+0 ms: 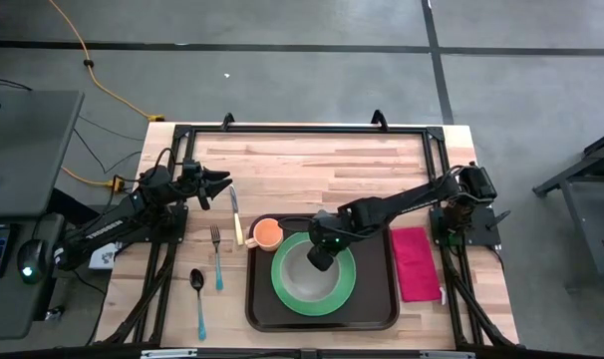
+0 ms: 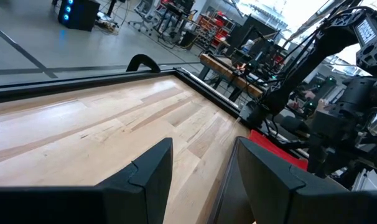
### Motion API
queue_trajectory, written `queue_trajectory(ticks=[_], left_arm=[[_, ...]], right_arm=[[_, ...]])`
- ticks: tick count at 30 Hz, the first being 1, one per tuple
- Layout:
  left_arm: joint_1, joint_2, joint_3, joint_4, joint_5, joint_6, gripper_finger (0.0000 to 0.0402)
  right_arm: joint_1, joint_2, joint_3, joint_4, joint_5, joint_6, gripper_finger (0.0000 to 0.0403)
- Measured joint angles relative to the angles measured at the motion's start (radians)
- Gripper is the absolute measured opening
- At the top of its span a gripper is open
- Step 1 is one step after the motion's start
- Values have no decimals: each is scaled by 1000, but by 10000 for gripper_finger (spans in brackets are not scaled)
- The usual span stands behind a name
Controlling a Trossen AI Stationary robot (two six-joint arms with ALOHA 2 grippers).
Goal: Set up tray
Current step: Put the white bowl on top of the green plate on the black tray
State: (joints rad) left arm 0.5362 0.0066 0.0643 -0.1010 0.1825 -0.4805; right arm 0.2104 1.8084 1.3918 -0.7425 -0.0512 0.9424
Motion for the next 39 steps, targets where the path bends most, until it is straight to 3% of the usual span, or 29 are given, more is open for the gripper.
queue_trajectory(ticks=[39], left_arm=[[0, 0, 0, 35, 0, 15, 211]], right_arm=[[7, 0, 0, -16, 73, 0, 0]])
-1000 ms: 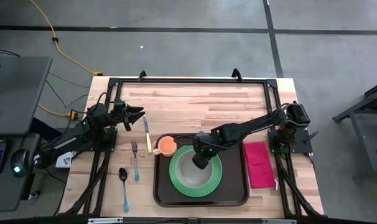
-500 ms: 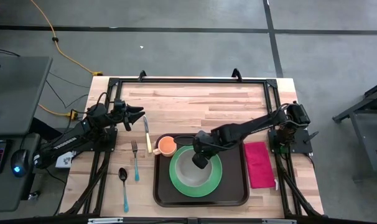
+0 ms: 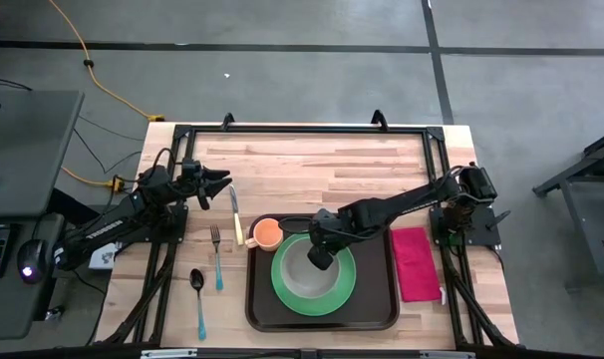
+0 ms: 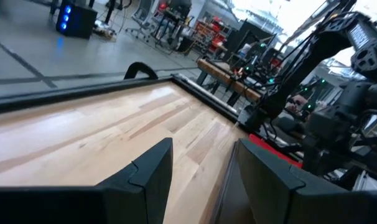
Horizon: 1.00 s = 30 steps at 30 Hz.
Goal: Set up tray
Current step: Put the white bowl on top of the green plate on the black tray
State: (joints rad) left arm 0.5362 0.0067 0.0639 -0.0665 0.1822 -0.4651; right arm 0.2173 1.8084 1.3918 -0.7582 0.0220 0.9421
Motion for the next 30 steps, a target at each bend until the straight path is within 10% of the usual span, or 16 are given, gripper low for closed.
queue_trajectory(ticks=[30], left_arm=[[0, 0, 0, 13, 0, 15, 211]], right_arm=[[26, -71, -191, 210, -9, 181, 0]])
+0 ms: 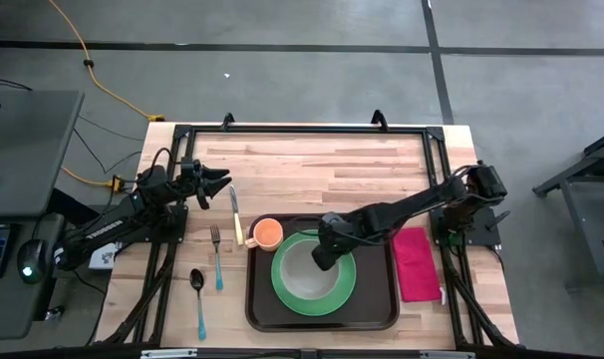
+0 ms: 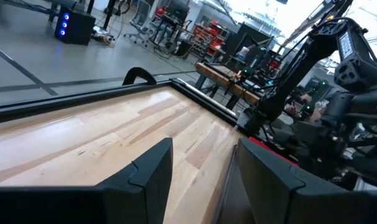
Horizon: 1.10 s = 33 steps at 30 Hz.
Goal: Set up tray
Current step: Put the white bowl on top of the green plate on the black tray
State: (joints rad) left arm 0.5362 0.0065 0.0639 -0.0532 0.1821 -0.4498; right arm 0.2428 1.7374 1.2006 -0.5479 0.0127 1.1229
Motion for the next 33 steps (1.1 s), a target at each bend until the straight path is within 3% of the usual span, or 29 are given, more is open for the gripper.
queue_trajectory(ticks=[22, 33], left_arm=[[0, 0, 0, 1, -10, -4, 211], [0, 0, 0, 1, -10, -4, 211]], right_arm=[[0, -4, 1, -13, -22, -2, 0], [0, -4, -77, 121, -62, 54, 0]])
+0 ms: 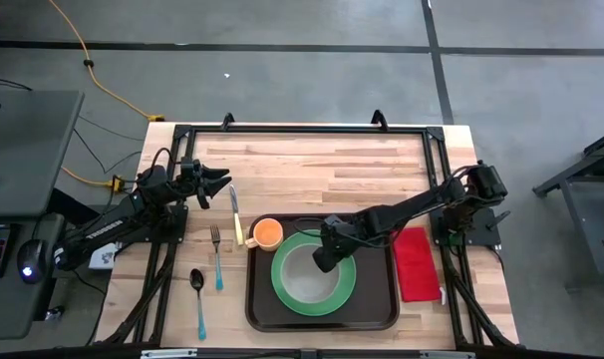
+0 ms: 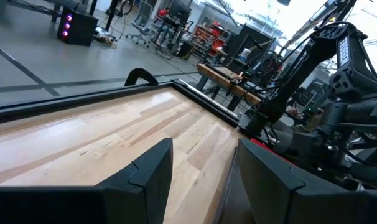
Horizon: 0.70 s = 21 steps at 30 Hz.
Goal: Set up tray
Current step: Put the white bowl on top of the green plate on the black tray
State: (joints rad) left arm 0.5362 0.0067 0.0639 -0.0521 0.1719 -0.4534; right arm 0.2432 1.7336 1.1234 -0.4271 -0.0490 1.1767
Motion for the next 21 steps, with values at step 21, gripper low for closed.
queue_trajectory(ticks=[21], left_arm=[[0, 0, 0, 0, -2, -3, 211]], right_arm=[[-1, -8, 4, -53, 14, -25, 0]])
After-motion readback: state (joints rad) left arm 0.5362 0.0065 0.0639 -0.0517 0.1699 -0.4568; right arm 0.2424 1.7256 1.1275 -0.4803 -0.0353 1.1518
